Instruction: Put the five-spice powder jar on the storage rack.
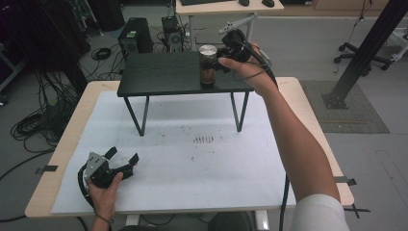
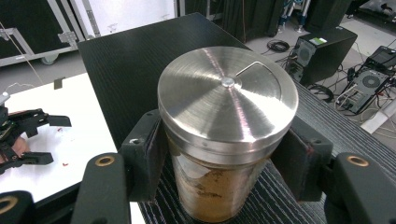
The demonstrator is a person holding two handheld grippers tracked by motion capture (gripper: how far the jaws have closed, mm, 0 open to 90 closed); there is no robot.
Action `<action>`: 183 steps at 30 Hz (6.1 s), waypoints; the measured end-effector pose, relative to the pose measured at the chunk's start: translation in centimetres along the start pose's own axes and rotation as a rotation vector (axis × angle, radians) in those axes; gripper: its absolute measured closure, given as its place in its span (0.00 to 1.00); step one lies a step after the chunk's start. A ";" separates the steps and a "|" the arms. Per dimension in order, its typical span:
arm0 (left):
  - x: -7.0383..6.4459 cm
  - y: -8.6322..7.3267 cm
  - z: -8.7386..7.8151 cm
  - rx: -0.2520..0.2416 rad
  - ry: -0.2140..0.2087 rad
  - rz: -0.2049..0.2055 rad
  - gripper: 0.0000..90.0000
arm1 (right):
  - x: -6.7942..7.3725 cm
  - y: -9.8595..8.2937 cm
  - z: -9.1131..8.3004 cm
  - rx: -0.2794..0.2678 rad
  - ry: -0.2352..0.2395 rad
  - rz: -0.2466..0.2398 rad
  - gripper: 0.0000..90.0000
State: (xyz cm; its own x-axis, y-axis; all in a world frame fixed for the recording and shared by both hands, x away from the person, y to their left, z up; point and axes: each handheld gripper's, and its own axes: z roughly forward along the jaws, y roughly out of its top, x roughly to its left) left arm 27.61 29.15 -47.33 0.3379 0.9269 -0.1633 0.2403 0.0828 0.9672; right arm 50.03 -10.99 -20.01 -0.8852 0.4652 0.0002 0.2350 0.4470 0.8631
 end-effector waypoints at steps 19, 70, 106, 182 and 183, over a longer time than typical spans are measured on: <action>0.0 0.0 0.0 0.001 -0.001 0.002 0.06 | -0.2 -0.5 -1.1 -0.014 -0.042 0.035 0.26; -0.1 0.0 0.1 0.013 -0.002 0.007 0.06 | 5.2 -5.9 -8.7 -0.080 -0.064 0.038 0.23; -0.1 0.0 0.2 0.020 -0.003 0.016 0.06 | 9.7 -12.4 -10.6 -0.083 -0.098 0.067 0.22; -0.3 0.1 0.3 0.037 0.009 0.037 0.06 | 11.8 -24.0 -11.1 -0.072 -0.218 0.087 0.15; -0.3 0.1 0.3 0.037 0.009 0.037 0.06 | 11.8 -24.1 -11.1 -0.072 -0.218 0.087 0.15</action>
State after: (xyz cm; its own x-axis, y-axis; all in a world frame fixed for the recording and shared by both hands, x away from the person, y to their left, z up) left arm 27.76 28.77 -47.25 0.3388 0.9324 -0.1256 0.2616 0.0349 0.9645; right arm 29.43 -24.73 -35.21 -0.7534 0.6570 -0.0258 0.2708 0.3459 0.8983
